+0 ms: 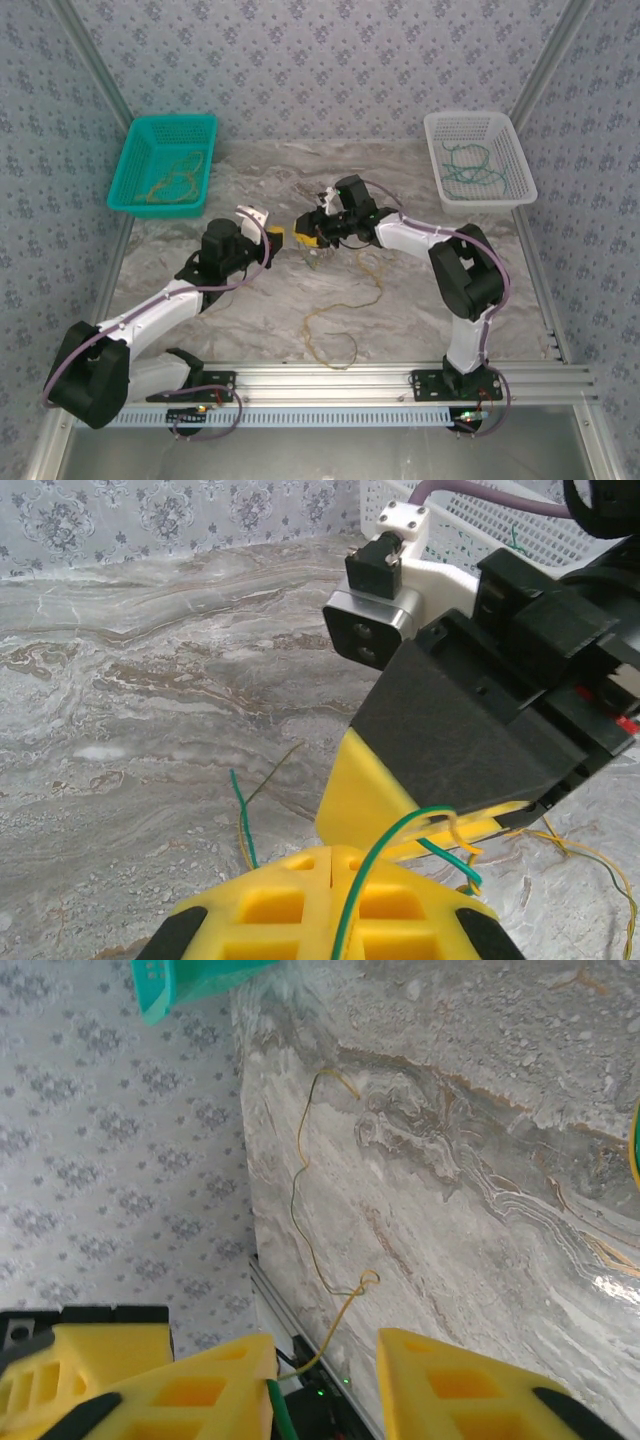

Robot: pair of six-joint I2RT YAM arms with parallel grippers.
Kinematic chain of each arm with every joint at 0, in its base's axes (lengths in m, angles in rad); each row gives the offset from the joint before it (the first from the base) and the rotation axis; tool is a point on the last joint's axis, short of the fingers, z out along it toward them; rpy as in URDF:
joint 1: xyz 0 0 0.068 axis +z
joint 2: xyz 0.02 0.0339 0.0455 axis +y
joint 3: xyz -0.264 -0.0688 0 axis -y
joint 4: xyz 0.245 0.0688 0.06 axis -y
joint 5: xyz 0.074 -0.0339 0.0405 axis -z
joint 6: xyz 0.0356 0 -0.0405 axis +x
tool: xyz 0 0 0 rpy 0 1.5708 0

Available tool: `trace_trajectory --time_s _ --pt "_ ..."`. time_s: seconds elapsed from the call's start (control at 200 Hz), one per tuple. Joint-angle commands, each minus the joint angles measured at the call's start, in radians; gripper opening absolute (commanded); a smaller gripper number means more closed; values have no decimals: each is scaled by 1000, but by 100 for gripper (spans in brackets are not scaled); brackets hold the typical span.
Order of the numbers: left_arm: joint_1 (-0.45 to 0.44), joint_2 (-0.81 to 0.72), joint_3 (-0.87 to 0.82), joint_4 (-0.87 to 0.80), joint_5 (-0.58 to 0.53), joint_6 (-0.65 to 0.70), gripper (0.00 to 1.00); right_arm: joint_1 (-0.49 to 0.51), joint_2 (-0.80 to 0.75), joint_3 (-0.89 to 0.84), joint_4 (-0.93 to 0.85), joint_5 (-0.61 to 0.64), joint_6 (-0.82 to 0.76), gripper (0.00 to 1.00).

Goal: Untangle the cables

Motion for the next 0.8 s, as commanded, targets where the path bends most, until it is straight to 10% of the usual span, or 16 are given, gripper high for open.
trace_trajectory --time_s 0.0,0.205,0.795 --pt "-7 -19 -5 30 18 6 0 -3 27 26 19 -6 24 23" --pt "-5 -32 -18 36 -15 5 0 -25 -4 -5 21 16 15 0" --pt "150 -160 -60 120 -193 -83 0 -384 -403 -268 -26 277 -22 0"
